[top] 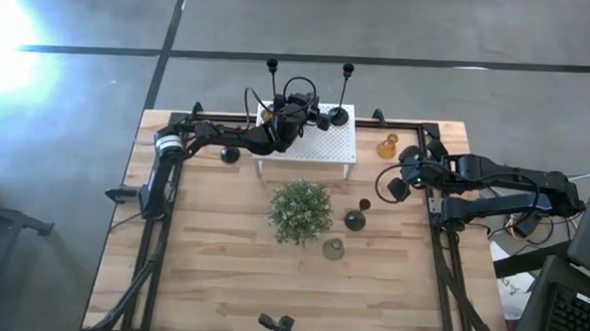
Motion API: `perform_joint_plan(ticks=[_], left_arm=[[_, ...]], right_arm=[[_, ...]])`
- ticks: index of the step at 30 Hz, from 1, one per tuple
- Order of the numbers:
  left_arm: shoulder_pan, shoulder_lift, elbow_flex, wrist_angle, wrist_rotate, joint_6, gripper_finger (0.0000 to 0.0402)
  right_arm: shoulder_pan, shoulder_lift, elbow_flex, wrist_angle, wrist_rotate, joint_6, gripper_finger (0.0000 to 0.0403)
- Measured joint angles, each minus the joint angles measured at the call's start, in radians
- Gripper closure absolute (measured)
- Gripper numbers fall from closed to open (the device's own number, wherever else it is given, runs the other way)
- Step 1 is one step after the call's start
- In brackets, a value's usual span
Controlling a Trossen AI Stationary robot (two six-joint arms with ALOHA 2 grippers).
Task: Pick & Place candle stick holders
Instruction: Put the bottom green glass candle holder on the shelf
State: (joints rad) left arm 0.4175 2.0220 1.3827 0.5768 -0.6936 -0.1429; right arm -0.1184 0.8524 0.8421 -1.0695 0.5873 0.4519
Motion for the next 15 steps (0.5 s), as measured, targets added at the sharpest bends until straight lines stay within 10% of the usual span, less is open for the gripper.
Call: perform_joint_plan(ticks=[15], left_arm=[[0.002,0.001,-0.001,-0.042,-0.001,-0.019,0.0231]], right_arm=[[0.001,0.0,-0.001,0.002,0.0,-0.001,0.039]])
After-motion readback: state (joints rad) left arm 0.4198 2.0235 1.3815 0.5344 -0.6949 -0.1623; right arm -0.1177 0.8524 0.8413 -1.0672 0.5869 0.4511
